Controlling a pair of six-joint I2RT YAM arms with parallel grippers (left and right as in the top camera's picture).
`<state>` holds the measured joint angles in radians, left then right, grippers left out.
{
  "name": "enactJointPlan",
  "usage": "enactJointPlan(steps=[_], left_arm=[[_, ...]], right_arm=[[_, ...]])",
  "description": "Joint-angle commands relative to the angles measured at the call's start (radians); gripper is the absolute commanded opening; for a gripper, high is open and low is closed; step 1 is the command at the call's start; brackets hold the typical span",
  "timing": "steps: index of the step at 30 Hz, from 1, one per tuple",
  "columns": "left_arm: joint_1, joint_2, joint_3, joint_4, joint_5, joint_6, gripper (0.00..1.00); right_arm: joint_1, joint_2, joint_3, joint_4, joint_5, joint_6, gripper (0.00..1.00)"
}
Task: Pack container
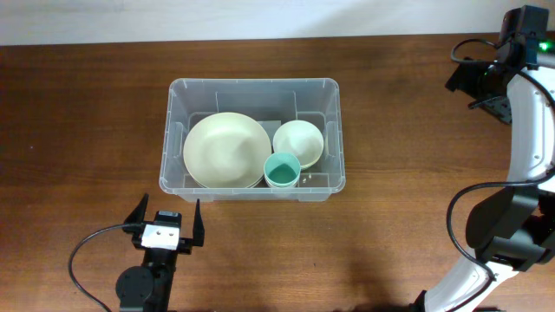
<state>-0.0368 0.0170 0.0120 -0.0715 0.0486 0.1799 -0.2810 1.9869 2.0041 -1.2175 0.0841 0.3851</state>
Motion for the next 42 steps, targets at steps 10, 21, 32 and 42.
enactJointPlan(steps=[10,21,32,42], left_arm=[[0.007,0.0,-0.003,-0.005,0.008,0.017,1.0],[0.007,0.0,-0.003,-0.005,0.008,0.016,1.0],[0.007,0.0,-0.003,-0.005,0.008,0.017,1.0],[0.007,0.0,-0.003,-0.005,0.008,0.016,1.0]], right_arm=[[-0.001,0.0,-0.003,0.003,0.002,0.001,0.99],[0.0,-0.1,-0.003,0.003,-0.01,0.001,0.99],[0.159,-0.553,-0.546,0.592,0.04,-0.091,0.99],[0.349,-1.067,-1.235,0.944,0.039,-0.051,0.99]])
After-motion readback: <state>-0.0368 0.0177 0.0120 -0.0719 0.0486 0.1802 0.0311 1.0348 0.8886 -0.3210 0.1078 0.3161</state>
